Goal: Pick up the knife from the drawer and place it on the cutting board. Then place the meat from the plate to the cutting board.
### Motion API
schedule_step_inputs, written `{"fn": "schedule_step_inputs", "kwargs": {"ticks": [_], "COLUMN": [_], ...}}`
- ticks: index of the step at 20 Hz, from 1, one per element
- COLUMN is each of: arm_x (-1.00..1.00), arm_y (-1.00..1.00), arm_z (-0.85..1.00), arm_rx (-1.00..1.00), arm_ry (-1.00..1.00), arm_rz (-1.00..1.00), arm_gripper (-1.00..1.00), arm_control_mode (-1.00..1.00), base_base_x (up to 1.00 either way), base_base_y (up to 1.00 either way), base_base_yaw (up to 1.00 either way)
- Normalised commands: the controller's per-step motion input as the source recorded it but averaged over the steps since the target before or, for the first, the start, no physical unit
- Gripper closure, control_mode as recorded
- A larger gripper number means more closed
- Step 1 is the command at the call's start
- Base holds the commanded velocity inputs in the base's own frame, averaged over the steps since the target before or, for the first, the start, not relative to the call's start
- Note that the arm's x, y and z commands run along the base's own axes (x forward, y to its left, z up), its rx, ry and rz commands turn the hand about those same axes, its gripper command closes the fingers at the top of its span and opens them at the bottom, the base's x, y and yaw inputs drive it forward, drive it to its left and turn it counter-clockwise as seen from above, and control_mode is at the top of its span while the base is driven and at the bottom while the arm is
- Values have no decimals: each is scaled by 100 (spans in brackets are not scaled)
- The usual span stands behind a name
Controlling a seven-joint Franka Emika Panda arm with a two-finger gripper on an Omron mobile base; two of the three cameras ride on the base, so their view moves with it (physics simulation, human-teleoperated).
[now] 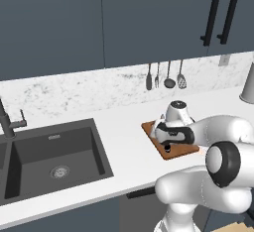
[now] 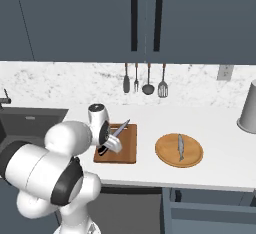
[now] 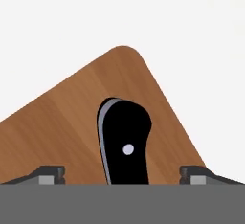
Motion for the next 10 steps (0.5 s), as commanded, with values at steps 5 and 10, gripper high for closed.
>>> {"fn": "schedule_step_inputs", "kwargs": {"ticks": [5, 10], "arm_x": [-36, -29], "arm_y": [-6, -46], "arm_z": [54, 57], "arm_rx": [0, -2], "arm_ry": [-4, -9], "arm_rz": [1, 0], "arm_gripper": [-100, -100], "arm_control_mode": [-100, -100], "base_base_x": [0, 0], "base_base_y": [0, 0], "base_base_yaw": [0, 0]}}
